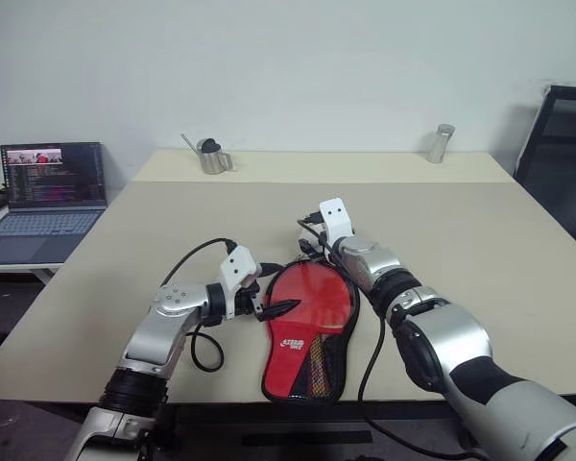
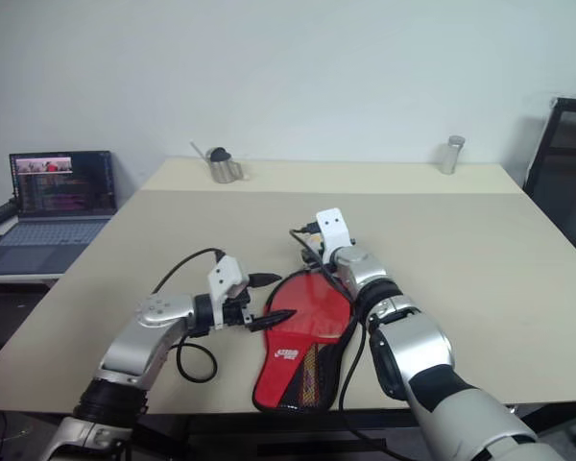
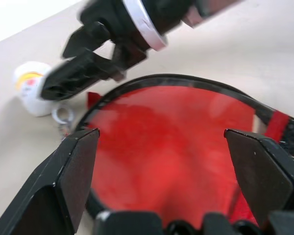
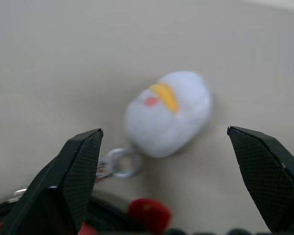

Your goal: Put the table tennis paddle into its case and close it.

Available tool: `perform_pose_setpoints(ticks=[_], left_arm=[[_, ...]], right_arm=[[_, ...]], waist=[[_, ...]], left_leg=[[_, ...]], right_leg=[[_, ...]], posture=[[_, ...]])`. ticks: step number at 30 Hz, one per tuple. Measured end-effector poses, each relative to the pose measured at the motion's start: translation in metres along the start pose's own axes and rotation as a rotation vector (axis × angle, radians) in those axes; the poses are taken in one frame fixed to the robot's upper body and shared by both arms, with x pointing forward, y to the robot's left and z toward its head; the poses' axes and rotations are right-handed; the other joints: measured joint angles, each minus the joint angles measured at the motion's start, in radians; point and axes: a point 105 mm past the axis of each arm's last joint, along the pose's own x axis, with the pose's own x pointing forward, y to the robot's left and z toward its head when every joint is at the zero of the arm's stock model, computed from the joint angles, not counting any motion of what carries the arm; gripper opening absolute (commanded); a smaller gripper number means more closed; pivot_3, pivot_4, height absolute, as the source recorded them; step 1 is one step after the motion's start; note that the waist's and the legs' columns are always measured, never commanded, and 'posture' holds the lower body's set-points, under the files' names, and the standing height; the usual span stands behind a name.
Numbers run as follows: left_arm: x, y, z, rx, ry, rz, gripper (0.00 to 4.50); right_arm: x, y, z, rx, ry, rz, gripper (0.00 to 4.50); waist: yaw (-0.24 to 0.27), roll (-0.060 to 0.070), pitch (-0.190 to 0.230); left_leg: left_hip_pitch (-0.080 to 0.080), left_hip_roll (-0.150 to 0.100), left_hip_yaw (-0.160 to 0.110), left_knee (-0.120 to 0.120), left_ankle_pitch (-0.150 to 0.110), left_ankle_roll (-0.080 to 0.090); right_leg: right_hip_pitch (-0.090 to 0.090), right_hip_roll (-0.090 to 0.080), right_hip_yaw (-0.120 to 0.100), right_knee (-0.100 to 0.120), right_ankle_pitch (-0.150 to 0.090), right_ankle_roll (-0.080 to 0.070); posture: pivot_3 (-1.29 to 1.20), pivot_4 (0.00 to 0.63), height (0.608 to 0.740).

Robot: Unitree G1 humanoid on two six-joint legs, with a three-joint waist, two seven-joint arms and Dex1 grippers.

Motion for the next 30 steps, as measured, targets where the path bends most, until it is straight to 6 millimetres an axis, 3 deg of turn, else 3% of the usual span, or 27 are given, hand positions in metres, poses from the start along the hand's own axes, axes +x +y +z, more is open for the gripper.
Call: perform_pose_setpoints(ticks=[3, 8, 12, 15, 18, 22, 24, 26, 30], left_arm=[[-0.002, -0.001, -0.004, -0.007, 0.01, 0.001, 4.44], [-0.002, -0.002, -0.003, -0.005, 0.008, 0.002, 4.44], [-0.003, -0.001, -0.003, -0.008, 0.009, 0.012, 4.44], [-0.005, 0.002, -0.001, -0.011, 0.0, 0.026, 4.44], [-0.01, 0.014, 0.009, -0.037, -0.037, 0.058, 4.44], [-0.019, 0.029, 0.024, -0.058, -0.076, 0.094, 4.44], [-0.024, 0.043, 0.023, -0.069, -0.065, 0.137, 4.44], [-0.033, 0.066, 0.021, -0.064, -0.041, 0.229, 4.44], [-0.039, 0.102, 0.026, -0.027, -0.022, 0.36, 4.44]], right_arm=[[0.001, 0.007, 0.001, -0.014, -0.019, -0.023, 4.49], [0.004, 0.039, -0.001, 0.019, -0.021, 0.024, 4.49], [0.003, 0.024, -0.002, -0.049, -0.021, -0.084, 4.49], [0.002, 0.008, 0.009, -0.095, -0.064, -0.132, 4.49], [-0.001, -0.002, 0.024, -0.051, -0.113, -0.07, 4.49], [-0.006, 0.0, 0.044, 0.081, -0.179, 0.062, 4.49], [-0.018, 0.001, 0.051, 0.167, -0.214, 0.192, 4.49], [-0.036, 0.007, 0.045, 0.202, -0.209, 0.328, 4.49], [-0.089, 0.02, -0.004, 0.167, -0.044, 0.556, 4.49]], waist=[[-0.004, 0.0, 0.0], [-0.01, 0.0, 0.0], [-0.005, 0.0, 0.0], [-0.005, 0.001, 0.0], [-0.008, 0.0, 0.0], [-0.013, 0.001, 0.001], [-0.012, 0.0, 0.0], [-0.008, 0.001, 0.0], [0.014, 0.001, 0.0]], left_leg=[[0.0, 0.0, 0.0, 0.0, 0.0, 0.0], [0.0, 0.0, 0.0, 0.0, 0.0, 0.0], [0.0, 0.0, 0.0, 0.0, 0.0, 0.0], [0.0, 0.0, 0.0, 0.0, 0.0, 0.0], [0.0, 0.0, 0.0, 0.0, 0.0, 0.0], [0.0, 0.0, 0.0, 0.0, 0.0, 0.0], [0.0, 0.0, -0.002, 0.0, 0.0, 0.0], [0.0, 0.0, -0.002, 0.0, 0.0, 0.0], [-0.003, -0.001, -0.003, 0.0, 0.0, 0.001]], right_leg=[[0.0, 0.0, 0.0, 0.0, 0.0, 0.0], [0.0, 0.0, 0.0, 0.0, 0.0, 0.0], [0.0, 0.0, 0.0, 0.0, 0.0, 0.0], [0.0, 0.0, 0.0, 0.0, 0.0, 0.0], [0.0, 0.0, 0.0, 0.0, 0.0, 0.0], [0.0, 0.0, 0.0, 0.0, 0.0, 0.0], [0.001, 0.0, -0.001, -0.001, 0.0, 0.0], [0.001, 0.0, -0.002, -0.001, 0.0, 0.0], [0.001, 0.0, -0.003, -0.005, 0.0, 0.0]], posture=[[0.0, 0.15, 0.74], [0.0, 0.15, 0.74], [0.0, 0.15, 0.74], [0.0, 0.15, 0.74], [0.0, 0.15, 0.74], [0.0, 0.15, 0.74], [0.0, 0.15, 0.74], [0.0, 0.15, 0.74], [0.0, 0.15, 0.74]])
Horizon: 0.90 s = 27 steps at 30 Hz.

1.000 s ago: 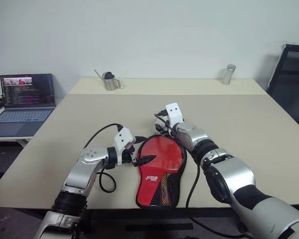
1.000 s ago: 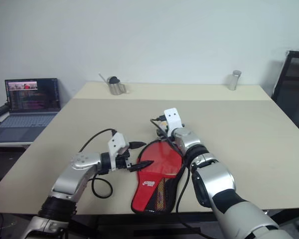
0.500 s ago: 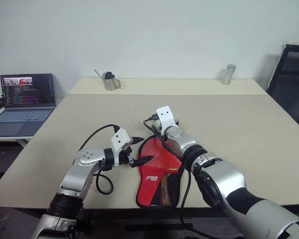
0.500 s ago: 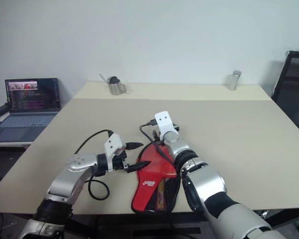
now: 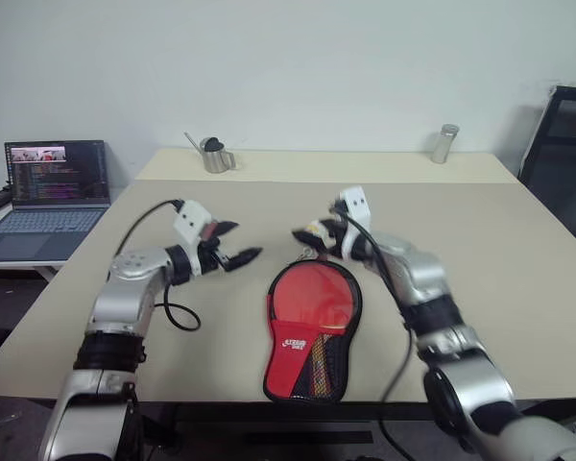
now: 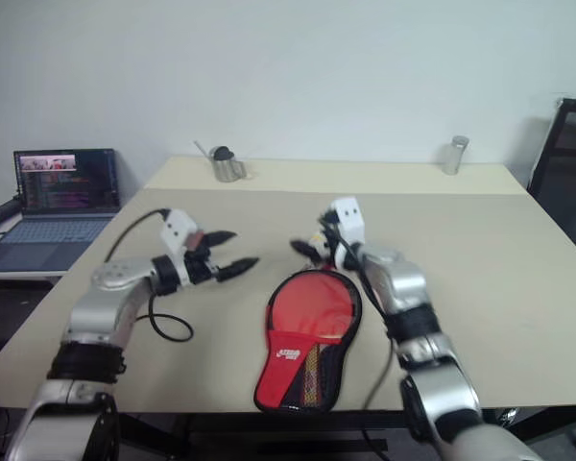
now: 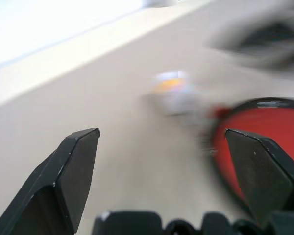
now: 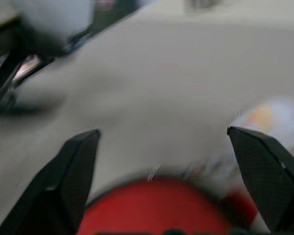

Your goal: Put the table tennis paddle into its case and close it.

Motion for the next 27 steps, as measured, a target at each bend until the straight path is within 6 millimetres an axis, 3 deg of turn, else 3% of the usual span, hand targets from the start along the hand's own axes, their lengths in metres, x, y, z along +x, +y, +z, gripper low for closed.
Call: perform_pose_setpoints(ticks=[3, 7, 15, 23, 27], left_arm=[[0.015, 0.007, 0.003, 0.005, 0.001, 0.022, 4.44], [0.038, 0.004, 0.004, -0.01, 0.018, 0.006, 4.44], [0.083, -0.008, -0.002, -0.028, 0.118, 0.037, 4.44], [0.093, -0.013, -0.037, -0.023, 0.28, 0.191, 4.44], [0.101, -0.024, -0.043, 0.016, 0.317, 0.184, 4.44]], right_arm=[[-0.016, 0.02, -0.015, -0.016, 0.074, 0.07, 4.49], [-0.022, 0.038, -0.024, -0.103, 0.118, 0.1, 4.49], [-0.02, 0.045, -0.053, -0.181, 0.193, 0.061, 4.49], [-0.017, 0.056, -0.063, -0.175, 0.183, 0.059, 4.49], [-0.017, 0.059, -0.061, -0.176, 0.163, 0.041, 4.49]], waist=[[0.001, 0.0, 0.0], [-0.001, -0.001, 0.0], [-0.003, -0.002, 0.001], [-0.003, -0.003, 0.001], [-0.001, -0.003, 0.001]], left_leg=[[0.0, 0.0, 0.0, 0.0, 0.0, 0.0], [0.0, 0.0, -0.001, 0.0, 0.0, 0.0], [0.0, 0.0, 0.0, 0.001, 0.0, 0.0], [-0.001, 0.0, -0.001, 0.001, 0.0, 0.0], [-0.001, -0.001, -0.001, 0.001, 0.0, 0.0]], right_leg=[[0.0, 0.0, 0.0, 0.0, 0.0, 0.0], [0.0, 0.001, -0.001, 0.0, 0.0, 0.0], [0.0, 0.001, -0.001, 0.0, 0.0, 0.0], [0.0, 0.001, -0.001, 0.0, 0.0, 0.0], [0.0, 0.001, -0.001, 0.0, 0.0, 0.001]], posture=[[0.0, 0.15, 0.74], [0.0, 0.15, 0.74], [0.0, 0.15, 0.74], [0.0, 0.15, 0.74], [0.0, 0.15, 0.74]])
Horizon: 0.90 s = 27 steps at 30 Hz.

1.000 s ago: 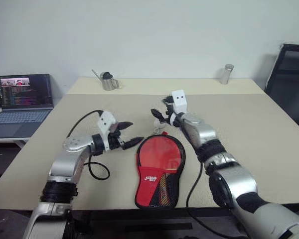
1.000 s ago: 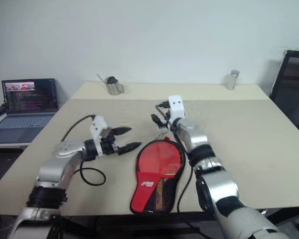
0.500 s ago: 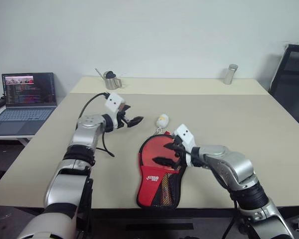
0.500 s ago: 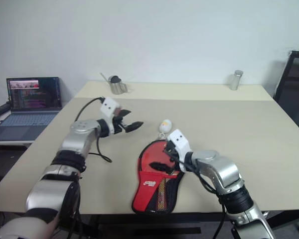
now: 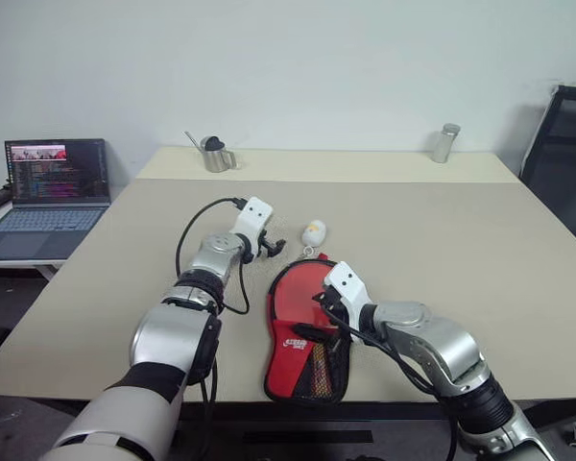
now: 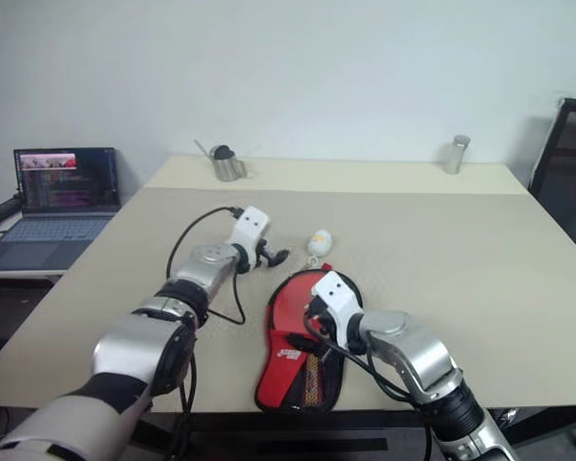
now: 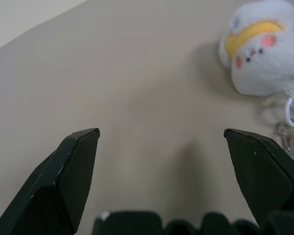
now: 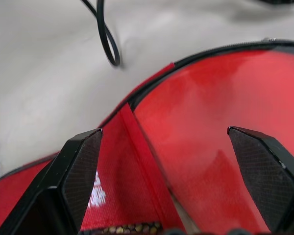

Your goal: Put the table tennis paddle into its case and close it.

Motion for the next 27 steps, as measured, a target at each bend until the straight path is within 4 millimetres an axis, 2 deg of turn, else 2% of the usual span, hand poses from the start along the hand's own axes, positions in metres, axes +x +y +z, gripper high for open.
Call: perform_pose_setpoints(ticks=[6, 18, 27], left_arm=[[0.01, -0.031, 0.001, 0.024, 0.008, -0.071, 4.44], [0.014, -0.059, 0.011, -0.073, -0.058, -0.207, 4.44], [0.014, -0.042, 0.011, -0.234, -0.084, -0.1, 4.44]], right_arm=[[-0.002, 0.003, -0.006, 0.022, 0.002, -0.033, 4.49], [-0.001, 0.004, -0.007, 0.04, -0.004, -0.064, 4.49], [0.0, 0.008, -0.01, 0.058, -0.009, -0.061, 4.49]], waist=[[0.0, 0.0, 0.0], [0.004, -0.001, -0.001], [-0.001, -0.001, -0.001]], left_leg=[[0.0, 0.0, 0.0, 0.0, 0.0, 0.0], [0.0, 0.0, 0.0, 0.0, 0.0, 0.0], [0.001, 0.0, -0.001, 0.001, 0.0, 0.0]], right_leg=[[0.0, 0.0, 0.0, 0.0, 0.0, 0.0], [0.001, 0.0, -0.001, 0.0, 0.0, 0.0], [0.001, 0.0, -0.001, 0.001, 0.0, 0.0]], posture=[[0.0, 0.15, 0.74], [0.0, 0.15, 0.74], [0.0, 0.15, 0.74]])
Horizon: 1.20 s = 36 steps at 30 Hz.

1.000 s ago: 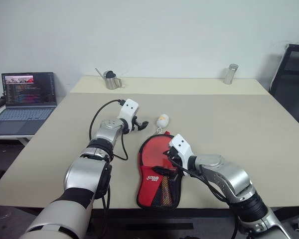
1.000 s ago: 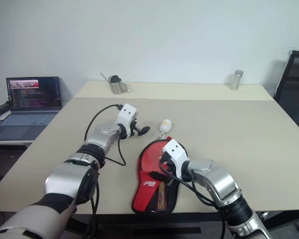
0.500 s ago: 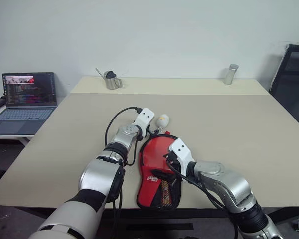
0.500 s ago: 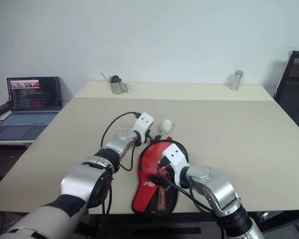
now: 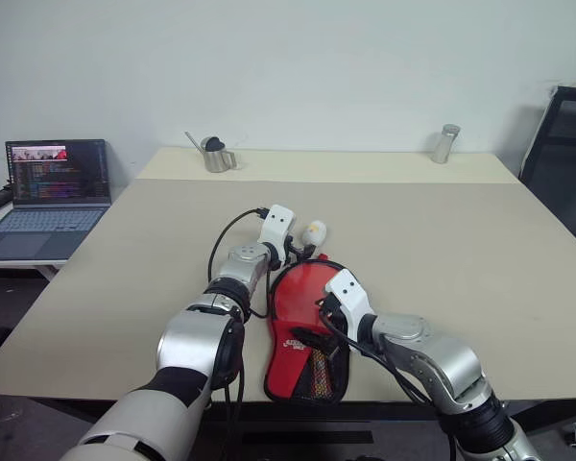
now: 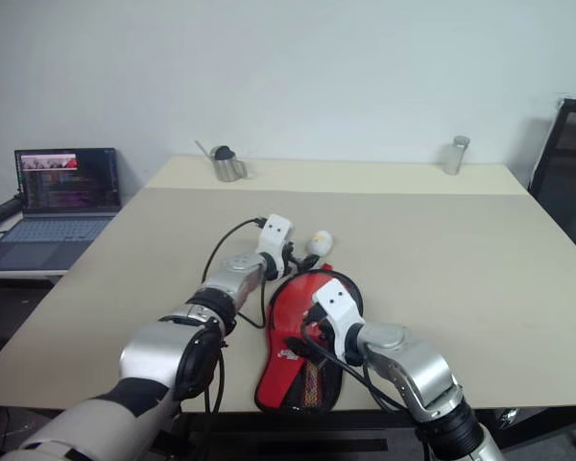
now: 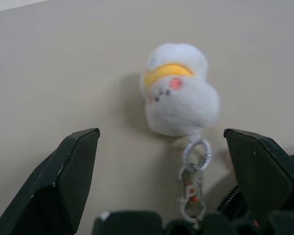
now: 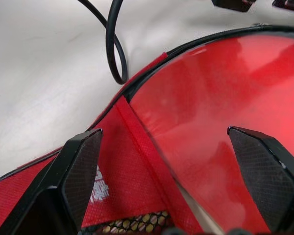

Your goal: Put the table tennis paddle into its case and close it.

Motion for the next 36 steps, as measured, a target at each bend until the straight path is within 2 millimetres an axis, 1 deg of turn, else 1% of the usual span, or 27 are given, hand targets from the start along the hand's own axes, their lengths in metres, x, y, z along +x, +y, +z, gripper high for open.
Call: perform_pose_setpoints(ticks=[3, 7, 12, 15, 18, 20, 21, 23, 25, 28, 32, 36], left_arm=[[0.002, -0.003, -0.001, -0.009, 0.005, 0.007, 4.44], [0.006, -0.015, -0.003, -0.014, 0.017, -0.023, 4.44], [0.008, -0.02, 0.005, -0.004, 0.002, -0.051, 4.44], [0.004, -0.013, 0.011, -0.01, -0.013, -0.058, 4.44], [-0.004, 0.005, 0.013, -0.025, -0.031, -0.04, 4.44], [-0.011, 0.018, 0.017, -0.039, -0.055, -0.033, 4.44], [-0.016, 0.026, 0.018, -0.05, -0.068, -0.037, 4.44], [-0.028, 0.04, 0.023, -0.052, -0.098, -0.059, 4.44], [-0.041, 0.05, 0.025, -0.06, -0.126, -0.108, 4.44], [-0.06, 0.06, 0.019, -0.078, -0.141, -0.2, 4.44], [-0.089, 0.077, 0.003, -0.094, -0.12, -0.257, 4.44], [-0.111, 0.083, -0.002, -0.09, -0.114, -0.294, 4.44]], right_arm=[[-0.001, 0.001, 0.0, 0.001, -0.006, -0.007, 4.49], [-0.002, 0.002, 0.003, -0.008, -0.017, -0.012, 4.49], [-0.003, 0.0, 0.004, -0.005, -0.026, -0.027, 4.49], [-0.006, 0.0, 0.009, -0.003, -0.051, -0.013, 4.49], [-0.009, -0.002, 0.014, 0.011, -0.079, 0.0, 4.49], [-0.012, -0.005, 0.018, 0.013, -0.097, 0.008, 4.49], [-0.013, -0.006, 0.023, 0.01, -0.113, 0.02, 4.49], [-0.015, -0.009, 0.036, -0.005, -0.145, 0.041, 4.49], [-0.017, -0.019, 0.05, -0.04, -0.167, 0.041, 4.49], [-0.017, -0.036, 0.059, -0.063, -0.163, 0.035, 4.49], [-0.01, -0.058, 0.07, -0.084, -0.127, 0.058, 4.49], [-0.001, -0.076, 0.079, -0.112, -0.1, 0.087, 4.49]], waist=[[0.001, 0.0, 0.0], [0.001, 0.0, 0.0], [-0.001, 0.0, 0.0], [-0.002, 0.0, 0.0], [-0.003, 0.0, 0.0], [-0.002, 0.0, 0.0], [-0.004, 0.0, 0.0], [-0.005, 0.0, 0.0], [-0.004, 0.0, 0.0], [-0.003, 0.0, 0.0], [-0.005, 0.0, 0.0], [-0.005, 0.0, 0.0]], left_leg=[[0.0, 0.0, 0.0, 0.0, 0.0, 0.0], [0.0, 0.0, 0.0, 0.0, 0.0, 0.0], [0.0, 0.0, 0.0, 0.0, 0.0, 0.0], [0.0, 0.0, 0.0, 0.0, 0.0, 0.0], [0.001, 0.0, 0.0, 0.0, 0.0, 0.0], [0.001, 0.0, 0.0, 0.0, 0.0, 0.0], [0.001, 0.0, 0.001, 0.0, 0.0, 0.0], [0.001, 0.0, 0.001, 0.0, 0.0, 0.0], [0.002, 0.0, 0.001, 0.0, 0.0, 0.0], [0.002, 0.0, 0.001, 0.0, 0.0, 0.0], [0.002, 0.0, 0.002, 0.0, 0.0, 0.0], [0.002, 0.001, 0.002, 0.0, 0.0, 0.0]], right_leg=[[0.0, 0.0, 0.0, 0.0, 0.0, 0.0], [0.0, 0.0, 0.0, 0.0, 0.0, 0.0], [0.0, 0.0, 0.0, 0.0, 0.0, 0.0], [0.0, 0.0, 0.0, 0.001, 0.0, 0.0], [0.0, 0.0, 0.0, 0.001, 0.0, 0.0], [0.0, 0.0, 0.0, 0.001, 0.0, 0.0], [0.0, 0.0, 0.0, 0.001, 0.0, 0.0], [0.0, 0.0, -0.001, 0.002, 0.0, 0.0], [0.0, 0.001, -0.001, 0.002, 0.0, 0.0], [0.0, 0.001, -0.001, 0.002, 0.0, 0.0], [-0.001, 0.001, 0.0, 0.003, 0.0, 0.0], [-0.001, 0.001, 0.002, 0.003, 0.0, 0.0]], posture=[[0.0, 0.15, 0.74], [0.0, 0.15, 0.74], [0.0, 0.15, 0.74], [0.0, 0.15, 0.74], [0.0, 0.15, 0.74], [0.0, 0.15, 0.74], [0.0, 0.15, 0.74], [0.0, 0.15, 0.74], [0.0, 0.15, 0.74], [0.0, 0.15, 0.74], [0.0, 0.15, 0.74], [0.0, 0.15, 0.74]])
